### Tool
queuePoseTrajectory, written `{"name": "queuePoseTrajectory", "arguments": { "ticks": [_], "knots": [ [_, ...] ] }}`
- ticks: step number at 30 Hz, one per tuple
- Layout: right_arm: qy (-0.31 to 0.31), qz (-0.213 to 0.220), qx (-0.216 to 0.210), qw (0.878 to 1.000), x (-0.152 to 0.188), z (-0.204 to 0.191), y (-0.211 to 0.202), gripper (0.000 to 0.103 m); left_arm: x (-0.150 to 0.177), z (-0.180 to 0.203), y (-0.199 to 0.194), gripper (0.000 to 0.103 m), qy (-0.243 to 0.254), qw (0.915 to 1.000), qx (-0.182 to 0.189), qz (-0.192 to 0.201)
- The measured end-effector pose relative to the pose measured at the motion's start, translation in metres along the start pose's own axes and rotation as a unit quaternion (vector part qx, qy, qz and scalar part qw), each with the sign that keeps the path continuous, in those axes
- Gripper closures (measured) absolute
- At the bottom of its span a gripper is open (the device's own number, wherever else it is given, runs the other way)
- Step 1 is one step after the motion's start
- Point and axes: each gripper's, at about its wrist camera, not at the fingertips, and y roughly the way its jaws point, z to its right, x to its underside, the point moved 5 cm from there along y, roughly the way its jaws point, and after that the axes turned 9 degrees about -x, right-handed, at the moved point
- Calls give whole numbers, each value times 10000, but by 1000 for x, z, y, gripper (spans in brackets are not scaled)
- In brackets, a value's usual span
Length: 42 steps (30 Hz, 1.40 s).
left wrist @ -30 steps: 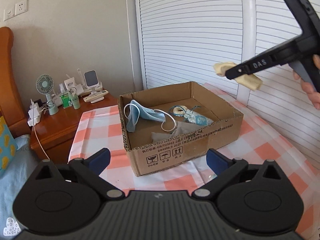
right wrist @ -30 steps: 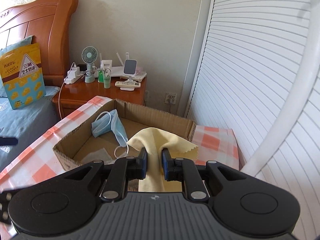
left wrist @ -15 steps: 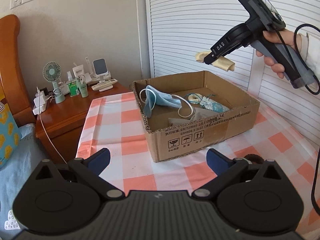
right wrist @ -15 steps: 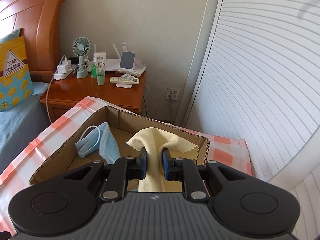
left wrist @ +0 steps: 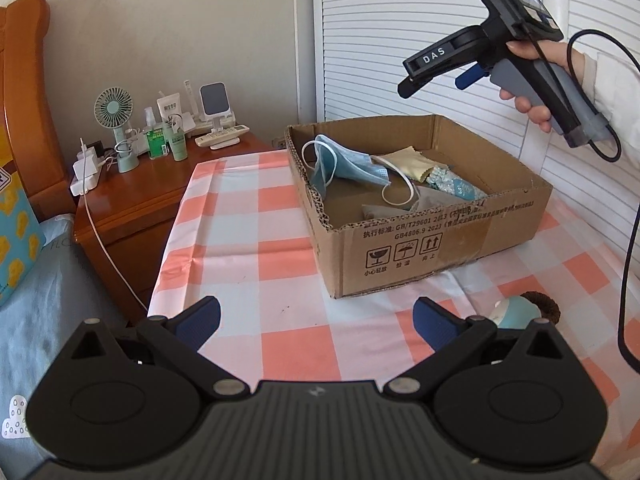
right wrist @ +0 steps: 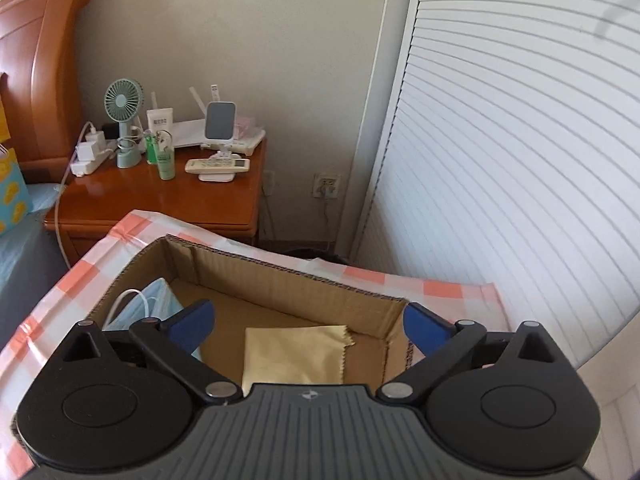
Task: Organize soft objects
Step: 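Open both grippers to drop the pouch and cloth into the box, then move the left tool to the blue plush toy while the right tool approaches the orange item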
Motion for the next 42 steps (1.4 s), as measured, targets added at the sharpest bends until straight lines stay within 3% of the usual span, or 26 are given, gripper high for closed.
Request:
{"name": "queuePoseTrajectory", "arguments": {
  "ticks": [8,16,27,31,42],
  "knots": [
    [7,-83,-77,9999,12,-9,-23,0,0,4,-8,1,-12,10000,-47,-52],
    [-6,9,-166,9999,46,-27,-71,0,5,3,-20,1,-44,9999,-139,-82],
    [258,-95,-65,9996,137,-39,-120,0,9,17,-37,1,134,9999,-97,-20],
    [237,-286,186,9991,174,-44,-122,0,11,23,-39,1,226,9997,-61,-50],
    [142,-933,69,9955,237,-66,-105,0,17,32,-41,1,337,9993,-62,-139]
  ]
}}
